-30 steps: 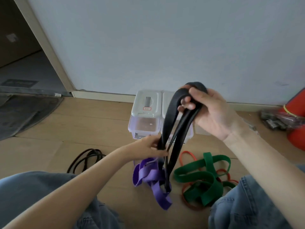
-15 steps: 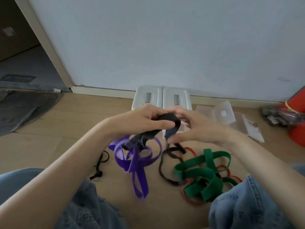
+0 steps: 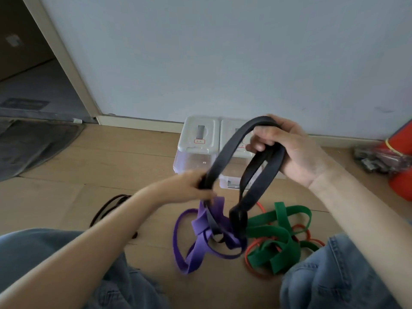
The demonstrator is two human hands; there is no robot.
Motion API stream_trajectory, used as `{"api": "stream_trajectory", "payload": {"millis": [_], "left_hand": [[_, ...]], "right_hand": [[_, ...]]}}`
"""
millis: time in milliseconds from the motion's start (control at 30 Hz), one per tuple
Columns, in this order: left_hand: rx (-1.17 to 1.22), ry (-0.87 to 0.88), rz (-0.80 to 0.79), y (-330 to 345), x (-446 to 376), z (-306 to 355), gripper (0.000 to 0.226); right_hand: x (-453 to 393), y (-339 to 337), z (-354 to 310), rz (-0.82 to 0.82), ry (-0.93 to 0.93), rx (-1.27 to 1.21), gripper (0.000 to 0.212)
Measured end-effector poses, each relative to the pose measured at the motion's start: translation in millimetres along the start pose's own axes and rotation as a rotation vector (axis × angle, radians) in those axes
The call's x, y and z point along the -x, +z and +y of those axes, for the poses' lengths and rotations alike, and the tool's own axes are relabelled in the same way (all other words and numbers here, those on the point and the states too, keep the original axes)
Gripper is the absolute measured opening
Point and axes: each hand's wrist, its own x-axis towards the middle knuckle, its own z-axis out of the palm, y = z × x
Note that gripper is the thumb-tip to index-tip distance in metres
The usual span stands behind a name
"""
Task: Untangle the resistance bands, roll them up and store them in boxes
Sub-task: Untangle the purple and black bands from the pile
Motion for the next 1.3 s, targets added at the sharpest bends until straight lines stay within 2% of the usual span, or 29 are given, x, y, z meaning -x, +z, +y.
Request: {"api": "stream_trajectory", "payload": {"millis": [100, 133, 167, 300, 367, 467, 567, 633, 733, 800, 933, 1033, 1100, 1167, 1233, 1300], "left_hand": [[0.065, 0.052, 0.212, -35, 7, 17, 0.033], [0.102, 0.094, 0.267, -43, 11, 24, 0.041], [0.136, 0.133, 0.295, -47, 16, 32, 0.044], [0.071, 0.156, 0.206, -48, 22, 52, 0.035], [0.062, 0.086, 0.196, -45, 19, 52, 0.033], [0.083, 0.04, 0.123, -45, 20, 47, 0.026], [0.12, 0.033, 0.095, -46, 23, 42, 0.027], [0.112, 0.035, 0.108, -44, 20, 41, 0.028], [0.06, 0.039, 0.098, -36, 13, 41, 0.028], [0.082, 0.021, 0.09, -32, 9, 39, 0.03], [0.28, -0.014, 0.214, -29, 11, 18, 0.048], [0.215, -0.069, 0.1, -5, 11, 1, 0.057], [0.103, -0.111, 0.142, 9, 6, -7, 0.048], [0.022, -0.145, 0.217, 9, 2, -3, 0.025], [0.155, -0.137, 0.316, -4, 1, 5, 0.002], [0.415, -0.107, 0.397, -26, 5, 18, 0.012]], "right_hand": [[6, -24, -11, -0.109, 0.151, 0.592, 0.013], [9, -28, -12, -0.171, 0.245, 0.721, 0.015], [12, -27, -12, -0.228, 0.308, 0.738, 0.019], [10, -18, -8, -0.339, 0.251, 0.373, 0.042], [6, -14, -8, -0.444, 0.301, 0.384, 0.052], [3, -13, -4, -0.668, 0.401, 0.361, 0.08], [-1, -15, -8, -0.793, 0.505, 0.249, 0.088], [-2, -11, -3, -0.717, 0.554, 0.374, 0.084], [-2, 9, 23, -0.428, 0.44, 0.746, 0.035], [-2, 16, 34, -0.367, 0.394, 0.744, 0.014], [-7, 7, 21, -0.208, 0.298, 0.468, 0.012], [-7, 4, 17, -0.194, 0.218, 0.258, 0.008], [-7, 5, 16, -0.189, 0.167, 0.141, 0.005], [-6, 1, 9, -0.125, 0.132, 0.063, 0.006], [-4, -10, -1, -0.049, 0.133, 0.159, 0.014], [0, -21, -3, -0.01, 0.201, 0.477, 0.026]]}}
